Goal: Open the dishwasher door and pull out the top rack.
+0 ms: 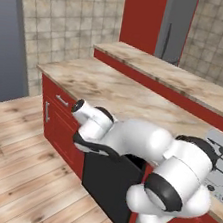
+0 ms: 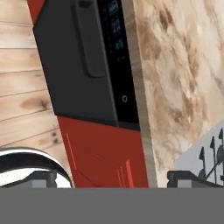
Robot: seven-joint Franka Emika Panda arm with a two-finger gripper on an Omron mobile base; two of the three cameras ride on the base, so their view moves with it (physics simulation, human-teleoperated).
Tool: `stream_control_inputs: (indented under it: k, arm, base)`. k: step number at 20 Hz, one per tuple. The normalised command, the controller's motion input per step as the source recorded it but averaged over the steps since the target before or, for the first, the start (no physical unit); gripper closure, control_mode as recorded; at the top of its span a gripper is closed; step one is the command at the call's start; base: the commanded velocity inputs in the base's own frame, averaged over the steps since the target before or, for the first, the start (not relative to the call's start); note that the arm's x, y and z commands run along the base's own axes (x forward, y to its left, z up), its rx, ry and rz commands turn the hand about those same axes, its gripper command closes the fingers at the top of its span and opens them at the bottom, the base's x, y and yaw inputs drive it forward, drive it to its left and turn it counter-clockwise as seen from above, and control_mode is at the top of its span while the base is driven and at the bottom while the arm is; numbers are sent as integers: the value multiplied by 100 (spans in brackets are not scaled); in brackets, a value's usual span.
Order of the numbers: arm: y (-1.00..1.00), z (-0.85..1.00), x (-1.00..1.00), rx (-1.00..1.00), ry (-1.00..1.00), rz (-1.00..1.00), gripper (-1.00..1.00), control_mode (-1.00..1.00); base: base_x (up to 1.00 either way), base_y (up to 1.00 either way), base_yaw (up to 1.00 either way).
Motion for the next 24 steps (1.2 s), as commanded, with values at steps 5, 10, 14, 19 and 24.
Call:
stream_control_inputs:
  k: [5, 10, 14, 19, 24]
  arm:
    - [0, -67, 6, -26, 0, 8, -100, -100]
    - [0, -59, 15, -23, 0, 5, -100, -100]
    - [0, -38, 18, -18, 0, 0, -100, -100]
    - [-9, -29, 7, -11, -3, 0, -100, -100]
    - [-22, -18, 6, -11, -10, 0, -100, -100]
  base:
    - [0, 0, 0]
    - [0, 0, 0]
    - [0, 0, 0]
    - [0, 0, 0]
    - [0, 0, 0]
